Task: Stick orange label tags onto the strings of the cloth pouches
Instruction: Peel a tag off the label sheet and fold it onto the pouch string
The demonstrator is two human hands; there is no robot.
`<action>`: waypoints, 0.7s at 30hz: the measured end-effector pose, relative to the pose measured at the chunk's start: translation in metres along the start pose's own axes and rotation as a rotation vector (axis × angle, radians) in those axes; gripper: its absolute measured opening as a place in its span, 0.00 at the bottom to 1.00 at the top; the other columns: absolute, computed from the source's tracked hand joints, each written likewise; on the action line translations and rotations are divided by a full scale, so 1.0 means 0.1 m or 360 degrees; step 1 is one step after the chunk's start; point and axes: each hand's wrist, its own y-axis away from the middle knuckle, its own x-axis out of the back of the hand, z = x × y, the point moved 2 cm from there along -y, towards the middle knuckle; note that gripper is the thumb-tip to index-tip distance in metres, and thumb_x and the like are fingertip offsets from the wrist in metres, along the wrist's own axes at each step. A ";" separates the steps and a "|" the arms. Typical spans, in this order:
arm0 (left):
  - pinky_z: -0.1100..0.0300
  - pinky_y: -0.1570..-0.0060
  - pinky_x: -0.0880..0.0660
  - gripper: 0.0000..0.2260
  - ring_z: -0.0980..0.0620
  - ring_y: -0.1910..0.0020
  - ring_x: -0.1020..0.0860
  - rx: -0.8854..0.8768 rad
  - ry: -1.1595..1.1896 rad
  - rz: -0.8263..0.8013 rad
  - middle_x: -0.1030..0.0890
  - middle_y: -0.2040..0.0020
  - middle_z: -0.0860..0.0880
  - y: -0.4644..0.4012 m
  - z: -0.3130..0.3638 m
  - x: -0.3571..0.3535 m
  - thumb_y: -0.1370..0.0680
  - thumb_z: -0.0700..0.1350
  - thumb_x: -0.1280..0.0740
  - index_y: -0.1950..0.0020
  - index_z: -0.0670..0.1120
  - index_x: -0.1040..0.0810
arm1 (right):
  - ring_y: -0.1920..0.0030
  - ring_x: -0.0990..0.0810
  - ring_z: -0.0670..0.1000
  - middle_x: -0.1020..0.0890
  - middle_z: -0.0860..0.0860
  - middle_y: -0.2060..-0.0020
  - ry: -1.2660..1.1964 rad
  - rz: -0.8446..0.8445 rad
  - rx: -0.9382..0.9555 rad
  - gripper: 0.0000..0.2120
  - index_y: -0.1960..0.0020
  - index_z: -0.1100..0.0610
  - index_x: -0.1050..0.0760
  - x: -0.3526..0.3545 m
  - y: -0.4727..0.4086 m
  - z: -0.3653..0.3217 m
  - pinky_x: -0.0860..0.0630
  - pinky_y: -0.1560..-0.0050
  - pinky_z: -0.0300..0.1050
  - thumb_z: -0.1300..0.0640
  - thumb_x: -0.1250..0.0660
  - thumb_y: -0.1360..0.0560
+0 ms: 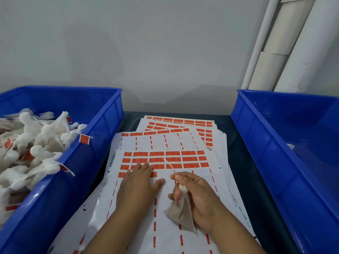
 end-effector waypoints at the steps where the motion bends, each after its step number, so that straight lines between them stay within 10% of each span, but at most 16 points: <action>1: 0.51 0.30 0.45 0.32 0.53 0.27 0.42 -0.0002 -0.0024 -0.0005 0.42 0.25 0.57 -0.01 0.01 0.00 0.27 0.67 0.43 0.26 0.56 0.42 | 0.71 0.22 0.48 0.20 0.53 0.70 0.0017 0.0002 0.0003 0.10 0.58 0.50 0.15 0.00 0.00 0.00 0.21 0.59 0.42 0.58 0.35 0.24; 21: 0.55 0.46 0.25 0.24 0.52 0.39 0.25 -0.0033 -0.0276 -0.0045 0.31 0.31 0.57 0.01 0.06 0.08 0.24 0.64 0.43 0.31 0.56 0.34 | 0.71 0.21 0.48 0.21 0.54 0.72 0.0085 0.0083 -0.0013 0.06 0.52 0.56 0.19 0.06 -0.01 0.05 0.22 0.58 0.43 0.57 0.35 0.23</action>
